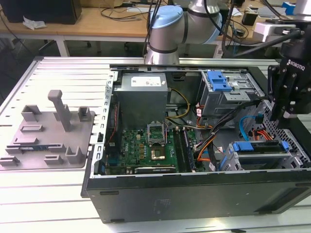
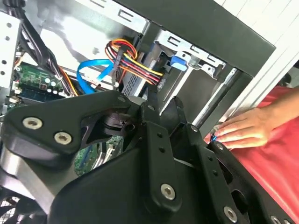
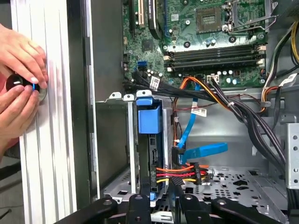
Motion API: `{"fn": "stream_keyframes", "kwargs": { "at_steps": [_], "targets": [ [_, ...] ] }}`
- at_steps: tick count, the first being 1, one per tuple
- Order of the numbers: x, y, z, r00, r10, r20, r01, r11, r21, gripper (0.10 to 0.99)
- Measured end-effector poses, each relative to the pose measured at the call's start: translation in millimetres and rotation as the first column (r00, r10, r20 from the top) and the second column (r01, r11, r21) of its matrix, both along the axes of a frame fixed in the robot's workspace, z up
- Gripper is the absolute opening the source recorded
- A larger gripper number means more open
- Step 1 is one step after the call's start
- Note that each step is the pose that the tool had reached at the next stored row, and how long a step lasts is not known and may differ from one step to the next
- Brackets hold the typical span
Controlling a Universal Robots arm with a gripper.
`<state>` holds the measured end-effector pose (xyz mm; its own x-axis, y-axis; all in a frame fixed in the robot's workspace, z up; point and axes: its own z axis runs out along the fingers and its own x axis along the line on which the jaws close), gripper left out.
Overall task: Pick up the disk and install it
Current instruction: 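Insert the second disk wire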
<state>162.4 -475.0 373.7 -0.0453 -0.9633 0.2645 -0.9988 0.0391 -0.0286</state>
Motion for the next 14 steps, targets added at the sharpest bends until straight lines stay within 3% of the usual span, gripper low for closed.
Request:
{"fn": "stream_keyframes", "kwargs": {
  "at_steps": [1, 6, 10, 14],
  "targets": [
    [-1.5, 4.1, 1.6, 1.0, 0.0, 0.0048, 0.0, 1.0, -0.003, 0.302],
    [-7.0, 14.3, 5.3, 0.9999, 0.0, 0.0134, 0.0, 0.9997, -0.023, 0.302],
    [-17.2, 20.0, 5.9, 0.9999, 0.0, 0.0171, 0.0, 0.9992, -0.04, 0.302],
    [-27.4, 23.2, 5.8, 0.9998, 0.001, 0.0198, 0.0, 0.999, -0.046, 0.302]
  ]
}}
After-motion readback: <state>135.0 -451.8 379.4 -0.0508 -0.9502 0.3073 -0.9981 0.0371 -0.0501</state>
